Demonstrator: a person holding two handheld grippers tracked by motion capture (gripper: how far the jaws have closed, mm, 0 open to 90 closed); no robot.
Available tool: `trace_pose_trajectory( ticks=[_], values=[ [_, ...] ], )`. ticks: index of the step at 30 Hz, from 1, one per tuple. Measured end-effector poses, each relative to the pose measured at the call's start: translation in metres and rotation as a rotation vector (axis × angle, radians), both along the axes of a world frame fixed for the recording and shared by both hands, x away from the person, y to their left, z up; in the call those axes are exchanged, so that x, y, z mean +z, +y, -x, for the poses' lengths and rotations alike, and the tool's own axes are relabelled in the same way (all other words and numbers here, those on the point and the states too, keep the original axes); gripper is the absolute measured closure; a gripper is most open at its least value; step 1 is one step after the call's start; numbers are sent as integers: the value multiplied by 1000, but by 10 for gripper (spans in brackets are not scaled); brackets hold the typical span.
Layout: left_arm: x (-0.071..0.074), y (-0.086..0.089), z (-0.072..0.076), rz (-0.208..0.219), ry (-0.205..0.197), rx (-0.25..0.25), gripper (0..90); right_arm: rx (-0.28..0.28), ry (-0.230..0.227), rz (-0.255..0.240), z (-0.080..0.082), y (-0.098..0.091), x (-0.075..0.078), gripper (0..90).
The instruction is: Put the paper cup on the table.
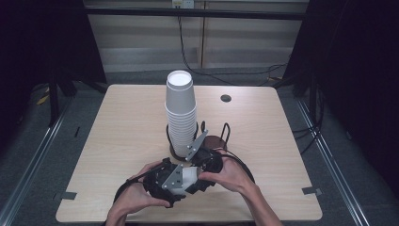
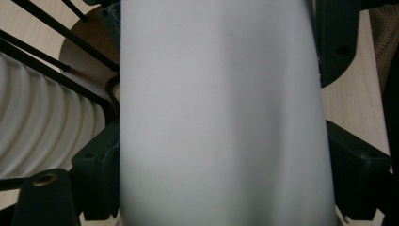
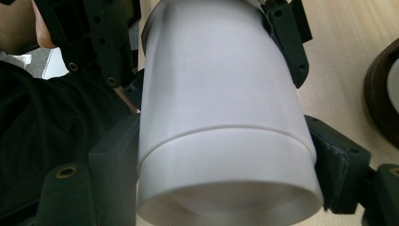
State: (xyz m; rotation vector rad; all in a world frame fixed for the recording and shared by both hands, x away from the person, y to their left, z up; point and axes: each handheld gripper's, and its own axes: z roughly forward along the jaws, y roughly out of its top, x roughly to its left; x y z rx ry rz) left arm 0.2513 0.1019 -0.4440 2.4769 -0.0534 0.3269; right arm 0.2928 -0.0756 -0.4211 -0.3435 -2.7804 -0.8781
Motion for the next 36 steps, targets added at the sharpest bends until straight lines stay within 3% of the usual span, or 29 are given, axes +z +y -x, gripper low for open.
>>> trace_pose_trajectory(
  ticks=[10, 25, 36],
  values=[
    [1, 7, -1, 56, 1, -3, 134, 1, -4, -25, -1, 0, 3, 222],
    [7, 13, -2, 145, -26, -11, 135, -26, -14, -14, 0, -2, 13, 226],
    [6, 20, -2, 179, -46, -23, 135, -24, -3, -29, -1, -2, 11, 227]
  ],
)
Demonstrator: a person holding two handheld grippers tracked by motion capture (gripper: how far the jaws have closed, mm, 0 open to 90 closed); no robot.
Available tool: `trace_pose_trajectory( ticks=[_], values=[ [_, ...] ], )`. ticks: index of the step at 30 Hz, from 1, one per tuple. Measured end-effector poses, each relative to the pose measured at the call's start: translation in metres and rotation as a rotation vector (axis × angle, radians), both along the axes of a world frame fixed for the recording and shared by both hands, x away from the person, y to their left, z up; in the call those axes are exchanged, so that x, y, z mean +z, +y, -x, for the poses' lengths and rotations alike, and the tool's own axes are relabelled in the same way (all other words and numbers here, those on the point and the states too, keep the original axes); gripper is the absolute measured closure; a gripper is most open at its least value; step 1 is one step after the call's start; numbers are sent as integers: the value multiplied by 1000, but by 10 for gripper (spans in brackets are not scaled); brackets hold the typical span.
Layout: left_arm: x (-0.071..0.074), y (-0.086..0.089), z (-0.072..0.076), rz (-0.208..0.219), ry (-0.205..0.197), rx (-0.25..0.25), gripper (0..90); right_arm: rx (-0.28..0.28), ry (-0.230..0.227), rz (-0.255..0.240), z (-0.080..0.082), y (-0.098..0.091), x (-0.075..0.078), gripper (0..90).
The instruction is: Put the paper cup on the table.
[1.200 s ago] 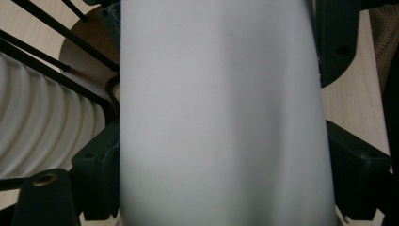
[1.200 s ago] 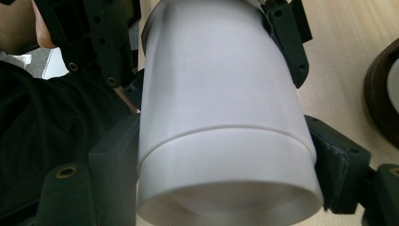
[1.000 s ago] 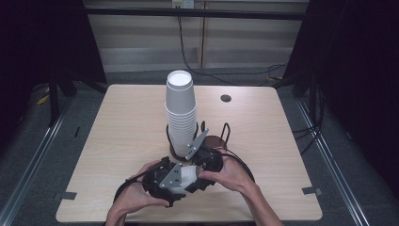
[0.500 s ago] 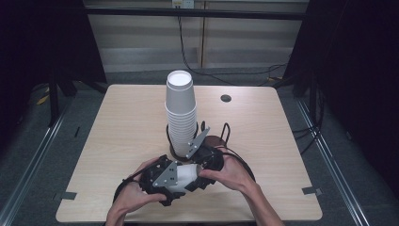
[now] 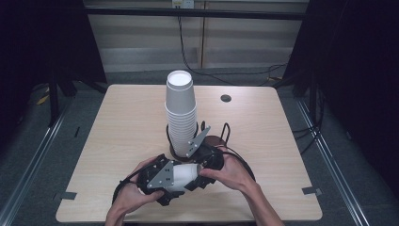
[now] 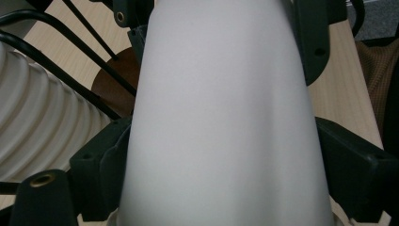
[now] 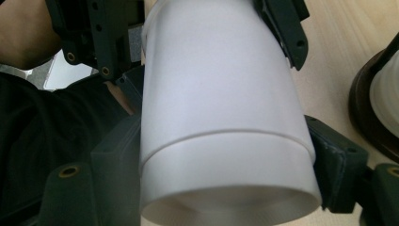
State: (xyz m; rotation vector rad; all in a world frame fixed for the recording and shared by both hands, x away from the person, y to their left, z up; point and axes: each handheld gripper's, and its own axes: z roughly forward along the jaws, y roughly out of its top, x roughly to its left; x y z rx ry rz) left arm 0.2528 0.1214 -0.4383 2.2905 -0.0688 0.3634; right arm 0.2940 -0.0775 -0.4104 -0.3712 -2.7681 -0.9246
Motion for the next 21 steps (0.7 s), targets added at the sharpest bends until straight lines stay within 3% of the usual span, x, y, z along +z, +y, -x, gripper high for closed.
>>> trace_pose_trajectory(
  ticks=[9, 13, 21],
  values=[
    [2, 4, 1, 36, -6, -4, 135, 3, -8, -9, 0, 1, 2, 227],
    [4, 5, 5, 46, -47, 0, 134, 0, 2, -5, 0, -1, 3, 227],
    [5, 6, 5, 61, -57, 3, 135, -5, 2, 1, -1, -2, 3, 227]
  ],
)
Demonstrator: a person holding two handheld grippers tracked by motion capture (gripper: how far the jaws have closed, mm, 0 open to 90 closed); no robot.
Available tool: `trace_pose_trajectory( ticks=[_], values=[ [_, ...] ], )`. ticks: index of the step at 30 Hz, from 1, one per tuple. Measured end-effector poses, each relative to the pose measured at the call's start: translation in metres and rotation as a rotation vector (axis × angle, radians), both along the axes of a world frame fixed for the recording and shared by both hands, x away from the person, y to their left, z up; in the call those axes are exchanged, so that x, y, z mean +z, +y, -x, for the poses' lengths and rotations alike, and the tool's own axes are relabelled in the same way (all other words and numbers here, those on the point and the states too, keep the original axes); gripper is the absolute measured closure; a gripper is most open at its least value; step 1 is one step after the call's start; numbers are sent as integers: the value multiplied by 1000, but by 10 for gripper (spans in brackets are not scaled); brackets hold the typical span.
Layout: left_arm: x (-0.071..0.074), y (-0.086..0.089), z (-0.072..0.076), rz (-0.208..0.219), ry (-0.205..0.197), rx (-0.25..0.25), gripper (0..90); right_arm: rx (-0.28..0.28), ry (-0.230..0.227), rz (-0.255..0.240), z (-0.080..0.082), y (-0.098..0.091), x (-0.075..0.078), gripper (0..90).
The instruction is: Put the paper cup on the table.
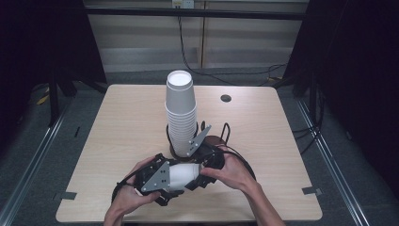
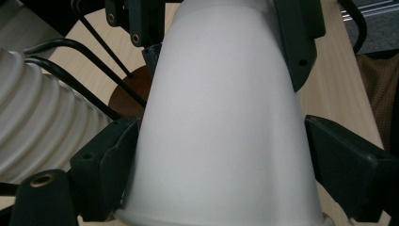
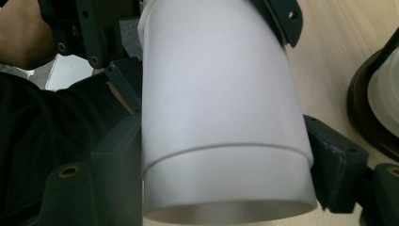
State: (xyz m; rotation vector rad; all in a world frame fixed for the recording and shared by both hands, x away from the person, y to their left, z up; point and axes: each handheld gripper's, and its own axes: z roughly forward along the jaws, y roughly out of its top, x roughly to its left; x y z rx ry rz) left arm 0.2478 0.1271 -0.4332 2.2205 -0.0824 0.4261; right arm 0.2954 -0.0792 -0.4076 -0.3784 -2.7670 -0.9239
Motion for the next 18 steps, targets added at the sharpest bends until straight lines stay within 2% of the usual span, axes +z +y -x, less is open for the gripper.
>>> trace_pose_trajectory(
  ticks=[3, 7, 9, 11, 13, 14, 18],
  values=[
    [1, 1, 0, 7, -2, 3, 134, 6, -3, -5, -2, 0, 0, 226],
    [3, 5, -2, 61, 32, 11, 145, -1, -8, 6, -2, 0, 1, 227],
    [5, 8, -2, 79, 23, 10, 152, -1, -3, -1, -4, -1, 0, 226],
    [8, 13, -2, 132, 46, -2, 155, -24, -13, 25, -5, -4, -1, 226],
    [10, 19, -3, 160, 45, 25, 155, -37, 0, 10, -6, -9, -4, 225],
    [10, 21, -4, 163, 51, 36, 155, -44, -8, 10, -7, -11, -6, 225],
    [9, 31, -7, 196, 86, 51, 155, -80, 16, 7, -8, -20, -11, 224]
  ],
)
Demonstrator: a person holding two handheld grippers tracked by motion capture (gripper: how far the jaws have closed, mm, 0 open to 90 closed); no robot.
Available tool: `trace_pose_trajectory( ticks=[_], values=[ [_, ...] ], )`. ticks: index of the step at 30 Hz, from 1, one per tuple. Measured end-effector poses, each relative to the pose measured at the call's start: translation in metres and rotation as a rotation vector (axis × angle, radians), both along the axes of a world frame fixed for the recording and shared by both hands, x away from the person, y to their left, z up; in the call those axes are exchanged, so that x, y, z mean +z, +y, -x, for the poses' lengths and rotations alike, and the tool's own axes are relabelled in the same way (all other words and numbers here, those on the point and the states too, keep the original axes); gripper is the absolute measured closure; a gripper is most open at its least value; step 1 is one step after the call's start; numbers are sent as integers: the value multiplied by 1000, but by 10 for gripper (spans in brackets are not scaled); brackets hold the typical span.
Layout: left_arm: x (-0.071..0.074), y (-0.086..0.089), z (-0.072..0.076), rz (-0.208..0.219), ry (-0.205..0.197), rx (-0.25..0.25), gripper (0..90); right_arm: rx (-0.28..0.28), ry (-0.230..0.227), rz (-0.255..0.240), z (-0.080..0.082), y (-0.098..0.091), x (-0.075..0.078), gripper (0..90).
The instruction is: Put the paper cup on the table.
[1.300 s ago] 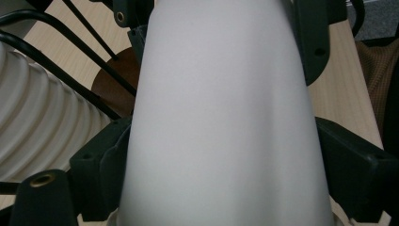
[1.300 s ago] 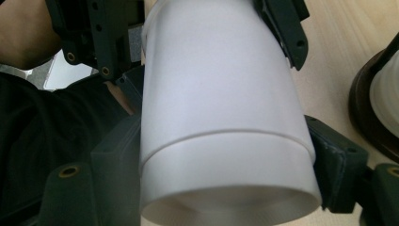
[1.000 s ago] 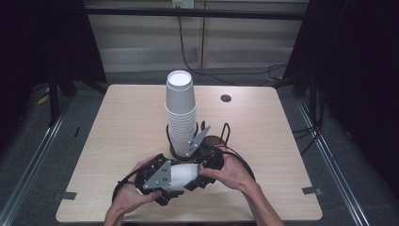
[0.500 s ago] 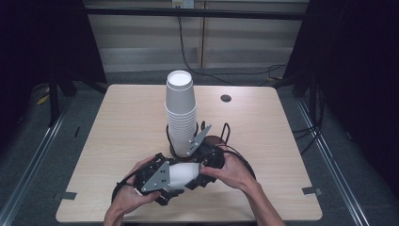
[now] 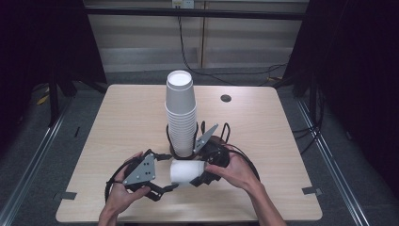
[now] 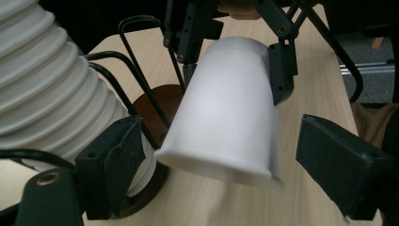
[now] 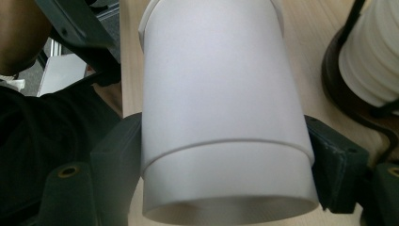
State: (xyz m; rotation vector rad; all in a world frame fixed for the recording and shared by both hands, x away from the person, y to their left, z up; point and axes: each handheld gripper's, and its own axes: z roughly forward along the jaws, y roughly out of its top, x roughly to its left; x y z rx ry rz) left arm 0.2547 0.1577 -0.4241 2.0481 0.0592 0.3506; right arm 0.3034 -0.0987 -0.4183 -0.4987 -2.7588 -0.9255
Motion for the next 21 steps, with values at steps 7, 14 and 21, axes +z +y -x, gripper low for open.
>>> trace_pose_trajectory(
  ticks=[7, 14, 21],
  values=[
    [-1, 12, -4, 80, 53, 49, 155, -39, -29, -74, -1, -14, 5, 223],
    [-8, 20, -4, 135, 100, 75, 155, -75, -31, -151, 3, -22, -1, 223],
    [-14, 22, -4, 160, 123, 96, 156, -94, -44, -214, 5, -24, -7, 222]
  ],
)
